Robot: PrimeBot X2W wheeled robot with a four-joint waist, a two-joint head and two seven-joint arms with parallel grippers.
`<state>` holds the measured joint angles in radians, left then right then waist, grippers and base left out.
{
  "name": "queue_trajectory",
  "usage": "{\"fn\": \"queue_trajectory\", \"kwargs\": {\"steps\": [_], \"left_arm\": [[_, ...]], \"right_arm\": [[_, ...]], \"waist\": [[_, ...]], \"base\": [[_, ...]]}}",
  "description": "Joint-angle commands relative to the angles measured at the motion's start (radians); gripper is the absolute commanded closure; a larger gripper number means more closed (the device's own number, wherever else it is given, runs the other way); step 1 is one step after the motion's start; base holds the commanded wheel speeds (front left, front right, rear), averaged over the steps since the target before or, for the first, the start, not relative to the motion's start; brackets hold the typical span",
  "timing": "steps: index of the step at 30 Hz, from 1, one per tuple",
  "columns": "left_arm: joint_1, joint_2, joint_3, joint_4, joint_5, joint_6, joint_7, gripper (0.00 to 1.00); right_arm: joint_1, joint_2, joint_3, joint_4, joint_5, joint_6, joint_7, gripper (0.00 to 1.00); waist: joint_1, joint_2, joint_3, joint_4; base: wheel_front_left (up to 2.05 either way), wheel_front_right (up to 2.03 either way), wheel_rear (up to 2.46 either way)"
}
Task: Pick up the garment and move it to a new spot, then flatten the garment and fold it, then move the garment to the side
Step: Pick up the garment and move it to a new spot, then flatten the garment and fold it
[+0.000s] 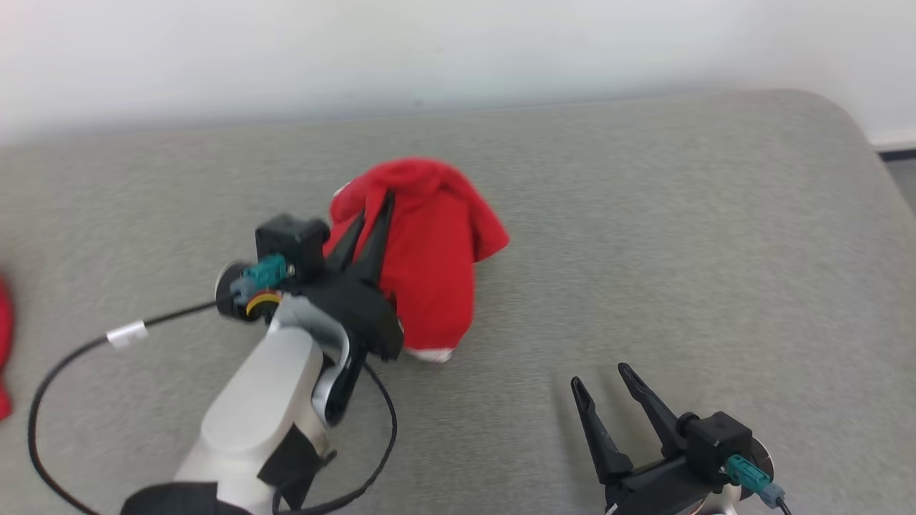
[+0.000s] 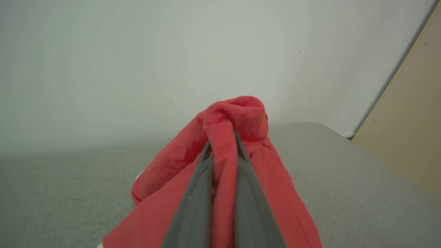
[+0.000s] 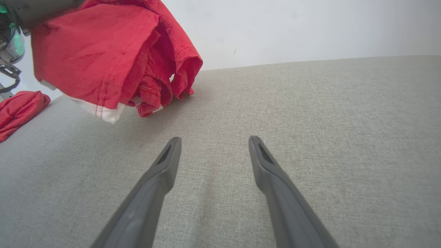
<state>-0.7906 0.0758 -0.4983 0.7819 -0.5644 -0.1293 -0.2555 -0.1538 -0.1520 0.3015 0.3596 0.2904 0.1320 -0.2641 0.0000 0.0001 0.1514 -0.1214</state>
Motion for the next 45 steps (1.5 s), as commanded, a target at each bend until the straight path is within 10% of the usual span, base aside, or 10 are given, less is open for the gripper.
{"fn": "queue_trajectory", "kwargs": {"steps": [1, 4, 5, 6, 7, 31, 45], "left_arm": [[0.025, -0.005, 0.005, 0.018, -0.013, -0.001, -0.008, 1.0], [0.066, -0.006, 0.027, 0.054, -0.004, 0.004, -0.01, 0.92], [0.086, -0.003, 0.041, 0.06, 0.006, 0.01, -0.01, 0.39], [0.086, -0.003, 0.041, 0.06, 0.006, 0.01, -0.01, 0.39], [0.114, -0.001, 0.053, 0.069, 0.012, 0.014, -0.01, 0.0], [0.765, -0.011, 0.565, -0.446, 0.333, 0.052, -0.01, 0.0], [0.928, -0.026, 0.61, -0.553, 0.372, 0.061, -0.01, 0.0]], "right_arm": [[-0.001, 0.002, -0.004, -0.002, -0.002, -0.003, 0.0, 0.0], [0.0, 0.002, -0.005, -0.003, 0.001, -0.003, 0.0, 0.0], [0.0, 0.003, -0.007, -0.004, 0.001, -0.003, 0.0, 0.0], [0.0, 0.003, -0.007, -0.004, 0.001, -0.003, 0.0, 0.0], [0.002, 0.004, -0.01, -0.003, 0.001, -0.003, 0.0, 0.0], [0.084, 0.05, -0.077, -0.003, -0.036, -0.003, 0.0, 0.0], [0.115, 0.05, -0.04, 0.019, -0.021, -0.003, 0.0, 0.0]], "waist": [[0.0, -0.0001, 0.001, -0.086], [0.0, -0.0001, 0.005, -0.105], [0.0, -0.0001, 0.004, -0.107], [0.0, -0.0001, 0.004, -0.107], [0.0, -0.0001, 0.001, -0.108], [0.0, -0.0001, -0.154, 0.013], [0.0, -0.0001, -0.16, 0.066]], "base": [[0.0, 0.0, 0.0], [0.0, 0.0, 0.0], [0.0, 0.0, 0.0], [0.0, 0.0, 0.0], [0.0, 0.0, 0.0], [0.0, 0.0, 0.0], [0.0, 0.0, 0.0]]}}
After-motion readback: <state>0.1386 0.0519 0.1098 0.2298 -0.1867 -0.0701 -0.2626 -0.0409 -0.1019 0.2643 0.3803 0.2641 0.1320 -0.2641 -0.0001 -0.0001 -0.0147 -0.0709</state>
